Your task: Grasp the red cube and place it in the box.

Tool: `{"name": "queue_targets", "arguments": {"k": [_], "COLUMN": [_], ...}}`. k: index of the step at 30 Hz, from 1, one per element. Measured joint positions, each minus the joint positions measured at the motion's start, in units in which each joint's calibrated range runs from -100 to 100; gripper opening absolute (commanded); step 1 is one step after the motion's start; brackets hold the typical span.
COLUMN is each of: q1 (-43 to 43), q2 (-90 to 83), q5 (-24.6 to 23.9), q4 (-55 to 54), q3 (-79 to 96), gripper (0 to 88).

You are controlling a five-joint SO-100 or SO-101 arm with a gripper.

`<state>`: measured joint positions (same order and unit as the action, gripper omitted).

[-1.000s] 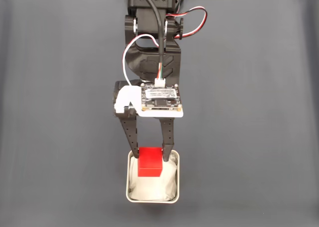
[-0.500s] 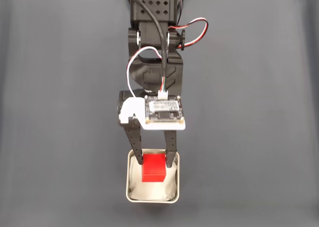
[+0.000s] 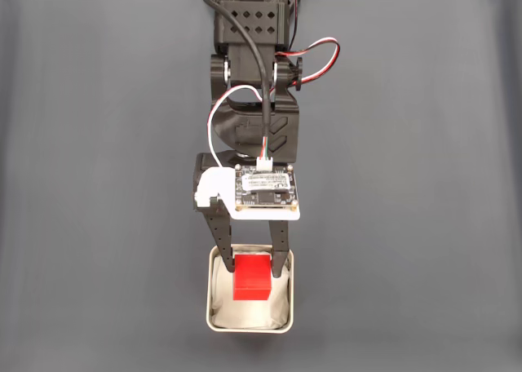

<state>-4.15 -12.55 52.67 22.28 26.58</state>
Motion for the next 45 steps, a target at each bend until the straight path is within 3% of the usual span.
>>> {"name": "queue_targets", "arguments": {"k": [8,14,19,45], "q1": [0.0,0.0,0.0,-0.07], "q2": [0.52,0.52,0.52,0.52], "q5": [-0.59,-1.27,-2.05,-1.61], "q4": [-0.32,-2.55,-3.1,-5.41], "q3": [0.0,0.0,0.0,1.08], "gripper": [10.7,39.2,47.7,50.3]}}
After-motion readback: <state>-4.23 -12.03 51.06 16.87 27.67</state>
